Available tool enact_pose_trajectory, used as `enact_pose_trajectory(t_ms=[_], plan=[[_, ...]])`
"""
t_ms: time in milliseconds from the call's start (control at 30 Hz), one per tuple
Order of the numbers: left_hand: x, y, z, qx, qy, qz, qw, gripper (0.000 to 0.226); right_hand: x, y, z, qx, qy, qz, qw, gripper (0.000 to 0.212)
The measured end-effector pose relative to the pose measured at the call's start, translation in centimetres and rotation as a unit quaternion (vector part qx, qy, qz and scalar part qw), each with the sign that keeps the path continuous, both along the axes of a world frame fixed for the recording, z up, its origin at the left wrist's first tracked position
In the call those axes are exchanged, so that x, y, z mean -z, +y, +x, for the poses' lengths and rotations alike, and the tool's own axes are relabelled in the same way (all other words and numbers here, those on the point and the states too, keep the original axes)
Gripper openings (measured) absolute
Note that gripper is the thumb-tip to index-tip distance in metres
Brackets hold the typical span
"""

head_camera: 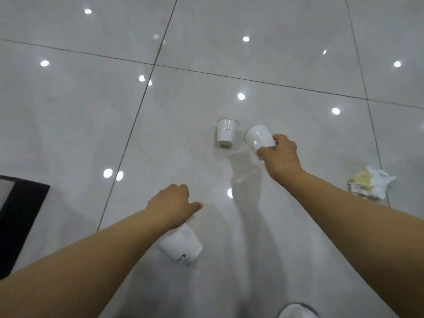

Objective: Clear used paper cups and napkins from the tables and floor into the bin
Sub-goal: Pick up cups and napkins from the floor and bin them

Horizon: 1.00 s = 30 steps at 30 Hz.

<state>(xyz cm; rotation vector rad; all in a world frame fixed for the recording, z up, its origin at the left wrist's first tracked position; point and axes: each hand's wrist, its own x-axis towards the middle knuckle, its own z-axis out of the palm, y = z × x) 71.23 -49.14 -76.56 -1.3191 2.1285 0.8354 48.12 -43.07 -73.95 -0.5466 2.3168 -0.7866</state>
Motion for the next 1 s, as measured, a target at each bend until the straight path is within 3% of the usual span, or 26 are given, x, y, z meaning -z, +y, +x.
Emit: enact_pose_trajectory(t_ms=[233, 467, 633, 733, 867, 1000], plan=[[1.0, -4.8, -6.4, -0.047, 0.110, -0.082, 0.989, 0.049, 1.4, 1.5, -0.5, -0.016, -0.013, -0.012, 1.000, 0.052], [2.7, -8.1, -14.3, 0.006, 0.156, -0.148, 0.977, 0.067, 3.1, 2.1, -2.3, 0.019, -0.051, -0.047, 0.997, 0.053], [4.0, -8.0, -17.3, 0.067, 0.125, -0.131, 0.981, 0.067, 4.2, 3.9, -3.1, 0.021, -0.052, -0.036, 0.998, 0.052], [4.6, -8.0, -17.0, 0.088, 0.107, -0.172, 0.975, 0.048, 4.5, 4.8, -3.4, 0.025, -0.052, -0.033, 0.998, 0.052], [4.8, -7.5, -15.2, -0.027, 0.178, -0.124, 0.976, 0.023, 4.8, 5.9, -3.1, 0.011, -0.067, -0.015, 0.998, 0.054], [2.5, -6.3, -12.9, -0.162, 0.306, -0.076, 0.935, 0.014, 5.0, 6.8, -1.9, -0.028, -0.100, -0.009, 0.995, 0.055]])
